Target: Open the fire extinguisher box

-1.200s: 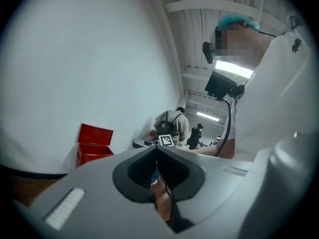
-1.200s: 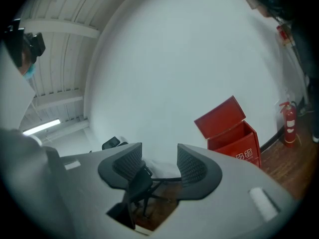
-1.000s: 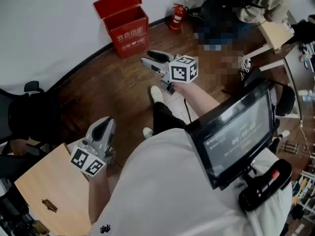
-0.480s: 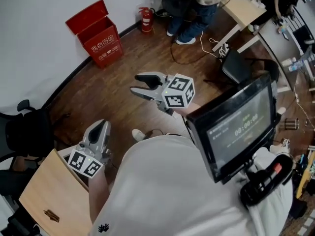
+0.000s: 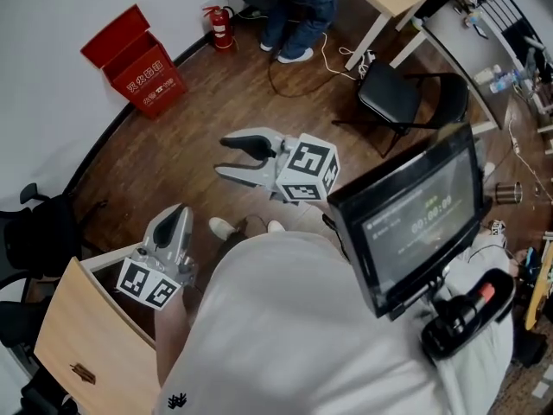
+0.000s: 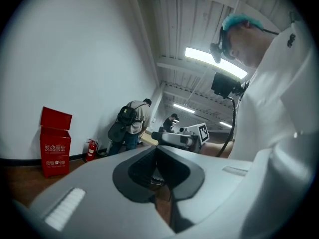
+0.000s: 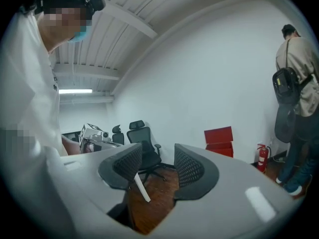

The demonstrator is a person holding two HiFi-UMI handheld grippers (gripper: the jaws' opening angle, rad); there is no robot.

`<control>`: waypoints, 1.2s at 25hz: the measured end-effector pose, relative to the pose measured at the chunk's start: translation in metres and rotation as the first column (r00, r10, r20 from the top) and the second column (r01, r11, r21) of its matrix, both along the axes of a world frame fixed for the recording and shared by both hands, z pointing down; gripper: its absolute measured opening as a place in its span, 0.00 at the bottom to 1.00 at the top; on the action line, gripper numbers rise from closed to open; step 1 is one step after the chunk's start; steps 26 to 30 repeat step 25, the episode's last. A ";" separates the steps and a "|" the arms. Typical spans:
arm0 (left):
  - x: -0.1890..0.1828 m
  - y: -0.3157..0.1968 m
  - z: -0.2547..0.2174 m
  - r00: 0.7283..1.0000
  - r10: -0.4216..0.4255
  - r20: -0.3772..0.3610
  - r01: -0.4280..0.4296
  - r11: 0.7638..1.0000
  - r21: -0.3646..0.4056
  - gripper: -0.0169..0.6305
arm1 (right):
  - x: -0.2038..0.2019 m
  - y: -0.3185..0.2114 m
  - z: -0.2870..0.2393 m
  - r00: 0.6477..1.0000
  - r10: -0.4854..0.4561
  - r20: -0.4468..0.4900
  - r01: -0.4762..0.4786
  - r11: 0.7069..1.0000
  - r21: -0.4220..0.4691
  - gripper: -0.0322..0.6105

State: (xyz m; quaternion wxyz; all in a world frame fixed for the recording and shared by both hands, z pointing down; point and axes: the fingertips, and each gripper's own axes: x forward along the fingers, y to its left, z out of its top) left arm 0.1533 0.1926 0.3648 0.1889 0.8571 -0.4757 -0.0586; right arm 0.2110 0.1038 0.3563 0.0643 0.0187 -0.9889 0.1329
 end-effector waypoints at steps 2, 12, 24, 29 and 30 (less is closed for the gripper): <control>0.013 0.004 0.002 1.000 0.011 0.007 -0.011 1.000 -0.004 0.03 | 0.012 0.006 0.000 1.000 0.001 -0.004 -0.001 1.000 0.014 0.37; 0.047 0.026 -0.007 1.000 0.005 0.030 -0.005 1.000 0.003 0.03 | 0.045 0.035 -0.010 1.000 -0.022 0.012 0.021 0.998 0.054 0.36; 0.052 0.036 -0.004 0.999 -0.006 0.038 0.006 1.000 -0.008 0.03 | 0.048 0.042 -0.004 0.999 -0.033 -0.003 0.033 0.997 0.072 0.36; 0.052 0.035 -0.004 0.999 -0.004 0.039 0.004 1.000 -0.006 0.03 | 0.048 0.041 -0.004 1.000 -0.030 -0.004 0.030 0.997 0.071 0.36; 0.052 0.035 -0.004 0.999 -0.004 0.039 0.004 1.000 -0.006 0.03 | 0.048 0.041 -0.004 1.000 -0.030 -0.004 0.030 0.997 0.071 0.36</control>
